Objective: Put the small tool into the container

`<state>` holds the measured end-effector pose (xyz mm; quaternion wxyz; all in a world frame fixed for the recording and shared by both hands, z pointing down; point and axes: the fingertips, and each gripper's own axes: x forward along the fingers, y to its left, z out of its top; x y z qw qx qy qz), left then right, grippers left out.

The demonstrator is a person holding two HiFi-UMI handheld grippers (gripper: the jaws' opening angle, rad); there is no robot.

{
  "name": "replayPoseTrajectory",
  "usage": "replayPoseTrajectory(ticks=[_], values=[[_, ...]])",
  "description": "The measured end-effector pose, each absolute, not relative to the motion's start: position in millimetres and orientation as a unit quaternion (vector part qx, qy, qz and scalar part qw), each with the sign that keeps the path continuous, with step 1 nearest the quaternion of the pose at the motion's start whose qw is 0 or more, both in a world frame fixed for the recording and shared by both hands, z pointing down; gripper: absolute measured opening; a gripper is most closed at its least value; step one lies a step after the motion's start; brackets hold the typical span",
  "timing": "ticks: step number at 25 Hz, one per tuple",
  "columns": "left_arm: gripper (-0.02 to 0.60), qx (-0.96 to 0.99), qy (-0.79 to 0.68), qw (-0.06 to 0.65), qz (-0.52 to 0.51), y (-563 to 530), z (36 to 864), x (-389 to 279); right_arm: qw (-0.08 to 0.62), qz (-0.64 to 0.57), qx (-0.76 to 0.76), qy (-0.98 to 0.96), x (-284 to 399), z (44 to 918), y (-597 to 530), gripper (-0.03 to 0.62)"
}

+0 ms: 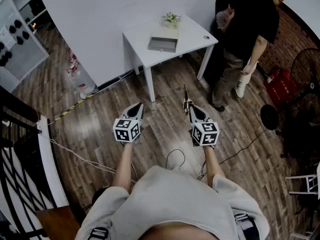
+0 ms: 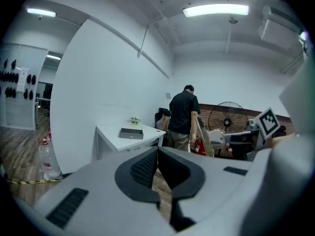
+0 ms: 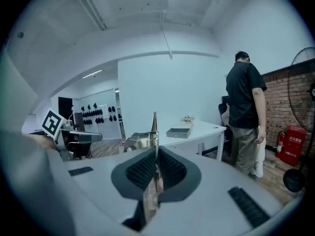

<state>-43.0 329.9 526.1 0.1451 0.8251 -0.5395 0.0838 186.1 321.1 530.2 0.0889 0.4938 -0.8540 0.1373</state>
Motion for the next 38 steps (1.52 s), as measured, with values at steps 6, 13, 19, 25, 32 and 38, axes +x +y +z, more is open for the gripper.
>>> replayPoseTrajectory(ticks=[6,13,19,25,32,38], values=[[0.011,0.826,-0.538,0.146,0.084,327,525,-36,0.095,0.136,0.492,-0.855,189,532,319,0.003],[0.011,0.824,-0.541,0.144,0.086,334,525,-25,0.092,0.136,0.488,-0.857,199,532,325,0.003],[0.011,0.823,-0.543,0.143,0.087,341,522,-6,0.073,0.146,0.481,-0.861,214,526,332,0.003],[0.011,0.820,-0.548,0.140,0.088,348,524,21,0.070,0.149,0.473,-0.866,237,531,338,0.003],[0.011,0.815,-0.554,0.144,0.090,353,532,39,0.068,0.148,0.463,-0.871,250,535,337,0.003],[0.011,0.814,-0.556,0.145,0.084,340,535,44,0.072,0.142,0.456,-0.875,248,538,323,0.003]])
